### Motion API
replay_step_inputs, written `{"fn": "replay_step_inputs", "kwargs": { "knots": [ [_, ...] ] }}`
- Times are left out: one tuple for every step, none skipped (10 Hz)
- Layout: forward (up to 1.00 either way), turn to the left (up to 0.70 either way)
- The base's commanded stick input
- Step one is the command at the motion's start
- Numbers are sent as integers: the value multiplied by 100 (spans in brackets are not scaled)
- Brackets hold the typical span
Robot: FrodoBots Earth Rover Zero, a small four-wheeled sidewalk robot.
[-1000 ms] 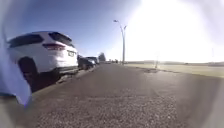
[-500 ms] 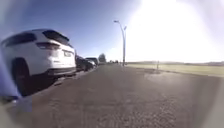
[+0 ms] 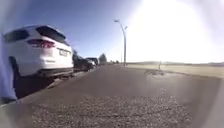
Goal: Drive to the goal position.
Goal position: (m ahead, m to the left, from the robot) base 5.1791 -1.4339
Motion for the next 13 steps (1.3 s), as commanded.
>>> {"fn": "replay_step_inputs", "kwargs": {
  "knots": [
    [70, 0],
    [70, 0],
    [70, 0],
    [70, 0],
    [70, 0],
    [70, 0],
    [70, 0],
    [70, 0],
    [70, 0],
    [70, 0],
    [70, 0],
    [70, 0],
    [70, 0]
  ]
}}
